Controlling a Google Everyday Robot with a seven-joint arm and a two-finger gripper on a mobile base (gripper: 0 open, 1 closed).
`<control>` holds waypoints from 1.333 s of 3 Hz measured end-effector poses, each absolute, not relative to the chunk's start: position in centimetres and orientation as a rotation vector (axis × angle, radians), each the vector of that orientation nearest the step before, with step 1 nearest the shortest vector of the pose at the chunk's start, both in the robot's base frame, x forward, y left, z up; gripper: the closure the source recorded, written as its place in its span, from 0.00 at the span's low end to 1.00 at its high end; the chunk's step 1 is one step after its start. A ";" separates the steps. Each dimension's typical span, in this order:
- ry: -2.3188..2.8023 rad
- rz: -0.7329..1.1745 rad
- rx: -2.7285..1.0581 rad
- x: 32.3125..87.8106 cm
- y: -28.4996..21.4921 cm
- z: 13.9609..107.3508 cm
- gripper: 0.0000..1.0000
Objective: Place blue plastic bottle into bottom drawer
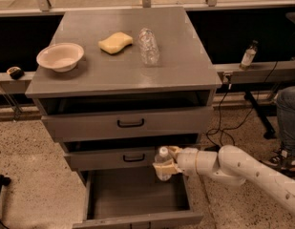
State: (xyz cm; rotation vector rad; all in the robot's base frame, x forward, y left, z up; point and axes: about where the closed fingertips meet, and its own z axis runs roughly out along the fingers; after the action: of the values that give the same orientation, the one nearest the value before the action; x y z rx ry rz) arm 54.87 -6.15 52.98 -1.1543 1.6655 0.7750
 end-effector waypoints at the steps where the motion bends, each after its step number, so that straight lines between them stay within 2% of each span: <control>1: 1.671 0.773 -1.147 55.1 -6.0 52.8 1.00; 2: 1.701 0.796 -1.138 55.5 -5.7 50.4 1.00; 4: 1.675 0.825 -1.099 54.2 -5.8 34.7 1.00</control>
Offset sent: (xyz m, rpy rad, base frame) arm 0.0106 0.0035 -0.0656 -0.0004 0.0968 -0.0201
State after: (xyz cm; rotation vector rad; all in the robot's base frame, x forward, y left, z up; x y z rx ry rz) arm 54.18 -5.83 34.71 -1.0995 1.6753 0.8248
